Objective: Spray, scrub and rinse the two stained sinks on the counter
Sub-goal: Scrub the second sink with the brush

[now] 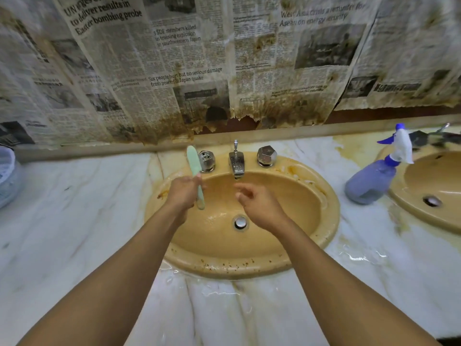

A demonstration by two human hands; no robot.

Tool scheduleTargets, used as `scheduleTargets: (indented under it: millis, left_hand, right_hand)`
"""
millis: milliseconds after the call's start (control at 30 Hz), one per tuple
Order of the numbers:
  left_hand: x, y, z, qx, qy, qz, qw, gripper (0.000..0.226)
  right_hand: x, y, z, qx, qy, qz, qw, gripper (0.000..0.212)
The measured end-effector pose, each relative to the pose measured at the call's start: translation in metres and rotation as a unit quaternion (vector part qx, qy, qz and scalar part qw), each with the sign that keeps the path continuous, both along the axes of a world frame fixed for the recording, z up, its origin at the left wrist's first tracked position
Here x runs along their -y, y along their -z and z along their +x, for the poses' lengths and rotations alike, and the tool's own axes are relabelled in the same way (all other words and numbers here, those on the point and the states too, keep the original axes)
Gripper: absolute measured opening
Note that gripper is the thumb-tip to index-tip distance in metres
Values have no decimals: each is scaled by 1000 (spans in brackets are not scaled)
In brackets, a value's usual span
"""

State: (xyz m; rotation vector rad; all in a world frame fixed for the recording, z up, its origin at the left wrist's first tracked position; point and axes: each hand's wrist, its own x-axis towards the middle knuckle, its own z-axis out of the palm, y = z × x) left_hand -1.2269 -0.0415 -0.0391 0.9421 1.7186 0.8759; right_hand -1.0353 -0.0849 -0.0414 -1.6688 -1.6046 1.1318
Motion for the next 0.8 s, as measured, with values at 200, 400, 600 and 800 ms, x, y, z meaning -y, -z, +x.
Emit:
scheduleTargets:
  millis: [200, 400, 600, 800]
  left_hand:
    - [0, 10, -20, -183, 94, 64, 977, 32]
    - [-8, 17, -15, -377, 175, 85, 905, 36]
    - [-47, 6, -7, -483, 163, 90, 856, 35]
    - [-62, 6, -1, -543, 213, 58, 810, 32]
  right_hand:
    - [31, 42, 129, 200, 169, 157, 952, 45]
    - [66, 92, 196, 338, 243, 20, 909, 59]
    - [85, 135, 202, 415, 220, -20, 883, 59]
    - [82, 138, 201, 440, 217, -18, 871, 61]
